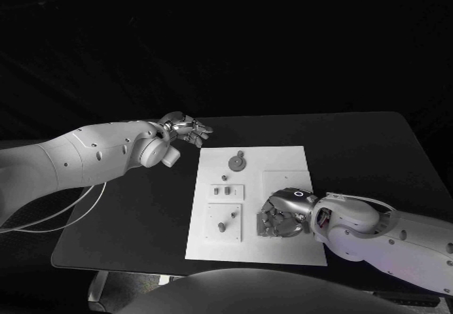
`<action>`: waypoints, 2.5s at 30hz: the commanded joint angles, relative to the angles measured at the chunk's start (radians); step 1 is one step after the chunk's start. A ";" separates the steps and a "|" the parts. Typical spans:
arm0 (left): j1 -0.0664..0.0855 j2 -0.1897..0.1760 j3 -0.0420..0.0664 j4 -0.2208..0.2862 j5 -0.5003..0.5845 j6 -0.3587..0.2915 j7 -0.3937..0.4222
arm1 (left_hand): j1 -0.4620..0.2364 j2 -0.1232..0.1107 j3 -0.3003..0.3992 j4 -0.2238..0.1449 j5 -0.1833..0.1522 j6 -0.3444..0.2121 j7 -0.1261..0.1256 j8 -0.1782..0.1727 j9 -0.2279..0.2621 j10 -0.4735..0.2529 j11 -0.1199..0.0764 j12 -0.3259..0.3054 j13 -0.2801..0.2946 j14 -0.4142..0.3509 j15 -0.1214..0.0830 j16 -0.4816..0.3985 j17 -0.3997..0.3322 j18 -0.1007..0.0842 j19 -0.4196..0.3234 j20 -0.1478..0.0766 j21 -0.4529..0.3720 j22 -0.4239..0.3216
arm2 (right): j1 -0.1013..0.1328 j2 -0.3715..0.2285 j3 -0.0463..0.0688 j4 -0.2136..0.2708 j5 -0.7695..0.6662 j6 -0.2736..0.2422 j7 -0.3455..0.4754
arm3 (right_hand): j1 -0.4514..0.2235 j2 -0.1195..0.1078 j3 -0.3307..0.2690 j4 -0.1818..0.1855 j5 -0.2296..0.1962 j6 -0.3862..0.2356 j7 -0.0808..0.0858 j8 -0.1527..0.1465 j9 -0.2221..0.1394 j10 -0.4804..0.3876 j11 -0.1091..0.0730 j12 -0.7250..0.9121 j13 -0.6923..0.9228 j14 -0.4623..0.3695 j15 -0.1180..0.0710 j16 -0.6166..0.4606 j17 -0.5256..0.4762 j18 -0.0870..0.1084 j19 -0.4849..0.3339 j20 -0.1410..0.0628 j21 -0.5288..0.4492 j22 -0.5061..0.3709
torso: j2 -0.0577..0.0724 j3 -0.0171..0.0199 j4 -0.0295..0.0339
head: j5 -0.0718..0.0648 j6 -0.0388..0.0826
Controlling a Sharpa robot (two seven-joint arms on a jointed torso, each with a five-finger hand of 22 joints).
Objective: Assemble the parts on the task board
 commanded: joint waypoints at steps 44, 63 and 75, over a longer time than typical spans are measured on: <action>0.001 -0.001 -0.001 0.001 -0.006 0.020 -0.002 | 0.000 -0.007 -0.003 0.001 -0.001 -0.010 0.001 0.007 -0.002 -0.010 0.002 0.007 -0.002 0.002 0.003 -0.006 0.004 0.014 -0.003 0.003 -0.007 0.003 | -0.002 -0.014 -0.002 0.006 -0.026 -0.030 0.008 | -0.001 0.016 0.008 -0.022 0.005 0.002 0.002 -0.001 -0.006 0.011 0.002 -0.011 0.004 0.010 -0.007 0.007 0.000 0.013 0.013 -0.003 -0.006 0.006 | 0.000 -0.0002 -0.0002 | -0.001 0.000; 0.001 -0.003 -0.001 0.002 -0.007 0.021 -0.002 | 0.001 -0.007 -0.003 0.001 -0.001 -0.011 0.001 0.007 -0.002 -0.010 0.002 0.007 -0.002 0.002 0.004 -0.007 0.006 0.014 -0.003 0.003 -0.008 0.003 | 0.005 -0.044 -0.001 0.006 0.006 -0.046 0.003 | 0.002 0.047 -0.001 -0.059 0.004 0.002 0.003 -0.002 -0.008 0.013 0.003 -0.014 0.008 0.012 -0.009 0.005 0.001 0.013 0.014 0.000 -0.008 0.008 | 0.000 -0.0005 -0.0001 | -0.005 0.000; 0.001 -0.004 -0.002 0.006 -0.007 0.018 0.002 | 0.000 -0.008 -0.004 0.001 -0.001 -0.011 0.001 0.008 -0.002 -0.010 0.002 0.008 -0.002 0.002 0.004 -0.008 0.007 0.014 -0.003 0.003 -0.008 0.004 | 0.076 -0.147 0.006 0.001 0.266 0.075 -0.156 | -0.126 0.006 0.025 0.087 0.008 -0.174 0.082 -0.156 -0.090 -0.020 0.073 -0.039 0.004 -0.013 -0.001 -0.012 0.001 0.013 -0.005 0.010 -0.034 0.001 | 0.000 -0.0009 -0.0008 | -0.021 0.000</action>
